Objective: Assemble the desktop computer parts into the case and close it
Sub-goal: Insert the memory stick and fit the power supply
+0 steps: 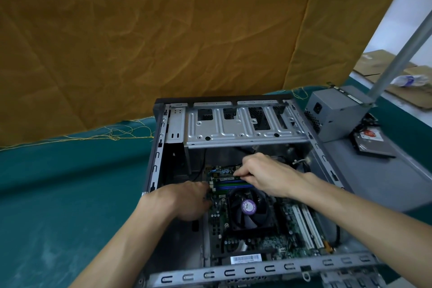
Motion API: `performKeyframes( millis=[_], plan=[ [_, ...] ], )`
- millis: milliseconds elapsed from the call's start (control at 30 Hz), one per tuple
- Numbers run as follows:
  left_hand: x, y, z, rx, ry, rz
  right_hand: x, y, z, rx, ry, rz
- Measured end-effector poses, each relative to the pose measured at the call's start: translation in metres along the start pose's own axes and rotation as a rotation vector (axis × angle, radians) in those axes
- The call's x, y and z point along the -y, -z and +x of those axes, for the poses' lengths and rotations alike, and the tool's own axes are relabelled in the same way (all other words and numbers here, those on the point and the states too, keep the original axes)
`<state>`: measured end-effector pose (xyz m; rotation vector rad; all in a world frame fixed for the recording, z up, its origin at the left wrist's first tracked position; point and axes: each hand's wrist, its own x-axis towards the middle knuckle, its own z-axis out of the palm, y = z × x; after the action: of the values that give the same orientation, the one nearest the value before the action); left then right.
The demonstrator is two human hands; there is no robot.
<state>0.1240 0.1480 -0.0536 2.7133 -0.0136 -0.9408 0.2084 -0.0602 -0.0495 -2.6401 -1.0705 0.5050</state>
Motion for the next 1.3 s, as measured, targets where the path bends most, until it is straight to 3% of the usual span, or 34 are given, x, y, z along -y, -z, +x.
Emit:
performKeyframes(
  millis=[533,833,933,1100,1300],
  plan=[
    [0.001,-0.001,0.000,0.010,0.010,0.012,0.000,0.000,0.001,-0.011,0.024,-0.065],
    [0.000,0.007,0.002,0.009,0.051,-0.078,0.007,0.002,0.003,-0.123,0.021,-0.219],
    [0.001,0.014,0.003,0.016,0.103,-0.195,0.007,0.002,0.008,-0.117,0.017,-0.256],
    [-0.005,0.020,0.018,-0.112,0.156,-0.305,0.010,0.003,0.018,-0.021,0.004,-0.298],
    [-0.019,0.025,0.029,0.003,0.241,-0.522,0.014,0.004,0.021,-0.004,-0.028,-0.282]
  ],
)
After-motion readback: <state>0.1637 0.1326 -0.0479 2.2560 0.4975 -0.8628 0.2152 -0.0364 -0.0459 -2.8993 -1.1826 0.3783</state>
